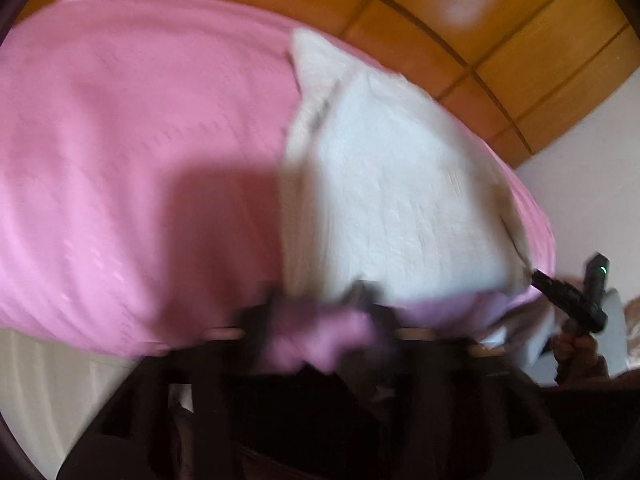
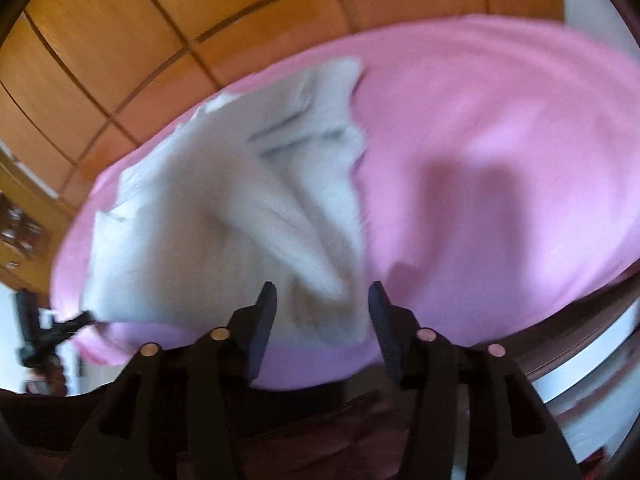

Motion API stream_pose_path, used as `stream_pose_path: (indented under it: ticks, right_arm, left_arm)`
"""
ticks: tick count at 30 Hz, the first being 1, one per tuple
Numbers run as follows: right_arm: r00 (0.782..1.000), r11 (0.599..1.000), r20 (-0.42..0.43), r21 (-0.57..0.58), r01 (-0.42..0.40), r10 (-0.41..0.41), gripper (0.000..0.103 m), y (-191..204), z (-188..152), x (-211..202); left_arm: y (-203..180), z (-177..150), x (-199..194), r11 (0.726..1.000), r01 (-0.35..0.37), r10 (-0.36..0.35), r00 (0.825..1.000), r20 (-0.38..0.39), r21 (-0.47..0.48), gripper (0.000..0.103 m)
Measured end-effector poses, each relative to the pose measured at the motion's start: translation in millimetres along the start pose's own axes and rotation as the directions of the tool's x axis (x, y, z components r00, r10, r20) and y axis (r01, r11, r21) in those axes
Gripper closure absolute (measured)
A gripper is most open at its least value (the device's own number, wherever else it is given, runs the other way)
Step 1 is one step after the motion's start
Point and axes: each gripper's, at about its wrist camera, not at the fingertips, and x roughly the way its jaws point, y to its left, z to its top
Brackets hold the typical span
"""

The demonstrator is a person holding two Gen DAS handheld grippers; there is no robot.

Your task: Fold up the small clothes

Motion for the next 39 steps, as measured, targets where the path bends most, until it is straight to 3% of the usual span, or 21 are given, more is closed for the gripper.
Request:
stream_pose_path:
  ticks: [2, 6, 8, 11, 12, 13, 14, 15, 16, 23, 28, 33, 39]
  right_arm:
    - [0.997, 0.993, 0.06, -0.102, 0.063, -0.057, 0.044, 20.2, 7.3, -6.0]
    - [0.991, 0.937, 0.116, -0.336, 0.1, -0.064, 0.033, 71.8, 8.0, 3.8]
    - [0.981, 0.883, 0.151, -0.436, 0.174, -0.118, 0.031, 96.1, 7.2, 22.7]
    - [0.981, 0.834, 0.129, -0.518, 0.193, -0.147, 0.034, 109.8, 8.7, 57.0]
    - [0.98, 0.823, 0.119, -0.531, 0.199, -0.16, 0.045, 110.0, 10.1, 65.1]
    - [0.978, 0.816, 0.107, -0.539, 0.208, -0.178, 0.068, 109.0, 12.8, 72.0]
    - [0.976, 0.821, 0.103, -0.528, 0.216, -0.19, 0.079, 105.5, 16.4, 73.0]
    - [0.975, 0.827, 0.106, -0.517, 0.22, -0.193, 0.094, 101.3, 18.1, 70.8]
    - [0.976, 0.838, 0.112, -0.5, 0.217, -0.186, 0.095, 98.5, 22.4, 63.5]
    - [0.985, 0.932, 0.163, -0.347, 0.103, -0.048, 0.096, 72.9, 48.4, -9.2]
    - [0.975, 0.958, 0.223, -0.282, 0.049, 0.016, 0.097, 68.2, 81.6, -34.2]
    - [0.961, 0.978, 0.277, -0.208, 0.033, 0.026, 0.097, 57.8, 137.3, -17.9]
    - [0.965, 0.993, 0.255, -0.085, 0.077, -0.053, 0.097, 42.1, 204.1, 54.2]
  left_arm:
    - [0.3, 9.9, -7.1, 1.0, -0.017, 0.017, 0.998, 0.061, 0.0, 0.029]
    - [-15.2, 36.3, -0.4, 0.995, -0.058, 0.047, 0.991, 0.123, 0.081, 0.029]
    - [-25.4, 47.7, 7.7, 0.988, -0.069, 0.05, 0.989, 0.141, 0.137, 0.029]
    - [-39.0, 64.0, 30.6, 0.979, -0.069, 0.043, 0.99, 0.136, 0.193, 0.029]
    - [-39.5, 65.8, 35.0, 0.978, -0.062, 0.037, 0.992, 0.122, 0.201, 0.032]
    - [-41.6, 68.5, 41.5, 0.976, -0.046, 0.025, 0.994, 0.103, 0.213, 0.05]
    - [-43.8, 70.0, 50.3, 0.971, -0.054, 0.036, 0.996, 0.081, 0.233, 0.072]
    - [-44.7, 71.3, 56.3, 0.967, -0.082, 0.064, 0.995, 0.08, 0.243, 0.081]
    - [-42.2, 71.0, 59.7, 0.965, -0.092, 0.074, 0.994, 0.083, 0.244, 0.097]
    - [-25.6, 63.3, 17.1, 0.986, -0.014, -0.014, 0.986, 0.164, 0.169, 0.099]
    - [-35.5, 69.8, -19.0, 0.983, 0.013, -0.06, 0.965, 0.254, 0.182, 0.099]
    - [-44.7, 118.4, -8.3, 0.983, 0.0, -0.057, 0.949, 0.31, 0.182, 0.099]
    - [-37.4, 188.5, 35.6, 0.992, -0.063, 0.024, 0.948, 0.319, 0.111, 0.1]
